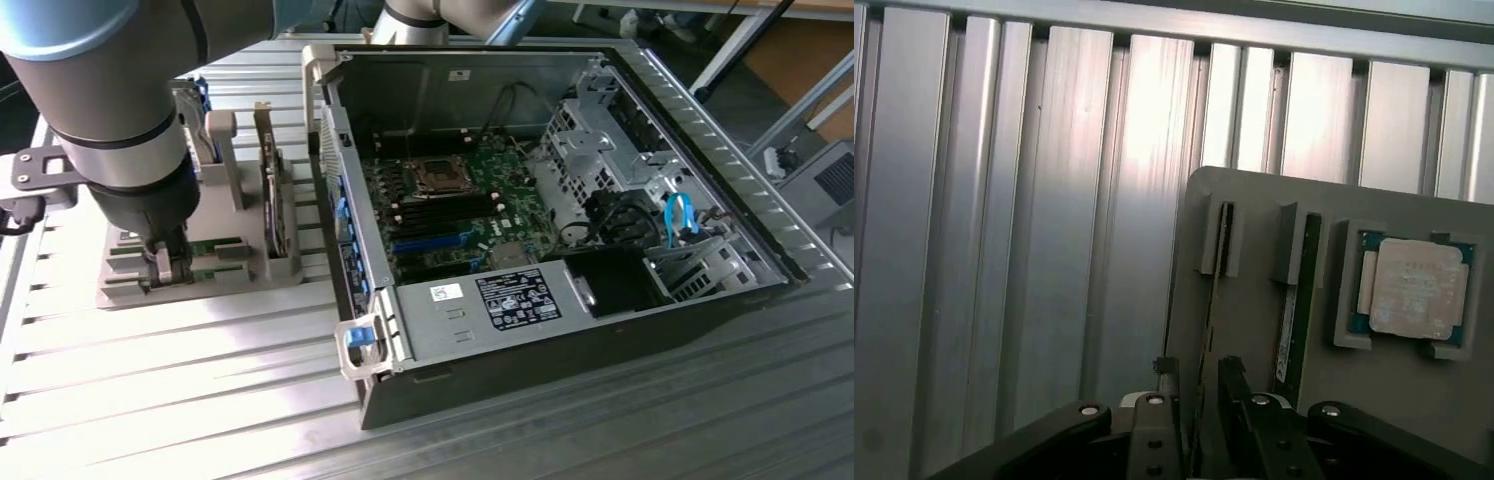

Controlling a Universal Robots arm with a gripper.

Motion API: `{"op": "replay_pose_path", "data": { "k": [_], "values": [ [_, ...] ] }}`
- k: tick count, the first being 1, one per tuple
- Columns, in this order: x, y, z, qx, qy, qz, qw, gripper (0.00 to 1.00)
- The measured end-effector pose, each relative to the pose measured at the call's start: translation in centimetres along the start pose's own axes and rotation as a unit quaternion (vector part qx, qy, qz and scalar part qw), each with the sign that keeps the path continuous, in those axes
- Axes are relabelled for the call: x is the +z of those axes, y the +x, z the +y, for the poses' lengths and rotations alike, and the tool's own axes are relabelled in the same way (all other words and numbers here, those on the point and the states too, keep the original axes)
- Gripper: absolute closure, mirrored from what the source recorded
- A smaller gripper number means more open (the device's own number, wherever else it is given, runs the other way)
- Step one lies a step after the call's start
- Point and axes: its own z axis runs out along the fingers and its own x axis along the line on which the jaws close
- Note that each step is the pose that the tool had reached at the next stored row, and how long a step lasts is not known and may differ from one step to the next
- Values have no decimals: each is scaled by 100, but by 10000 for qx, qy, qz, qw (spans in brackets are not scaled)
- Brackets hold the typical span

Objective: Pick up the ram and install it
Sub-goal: 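Pick up the ram and move it above insertion slot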

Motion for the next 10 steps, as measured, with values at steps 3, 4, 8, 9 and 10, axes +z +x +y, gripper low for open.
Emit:
{"op": "replay_pose_path", "data": {
  "k": [3, 4, 8, 9, 10],
  "values": [
    [30, -47, -7, -1, 1, 0, 10000, 71],
    [42, -47, -7, -2, 1, 0, 10000, 71],
    [66, -47, -7, -2, 20, 2, 10000, 71],
    [69, -47, -7, -3, 111, 11, 9999, 71],
    [70, -46, -8, -6, 181, 17, 9998, 71]
  ]
}}
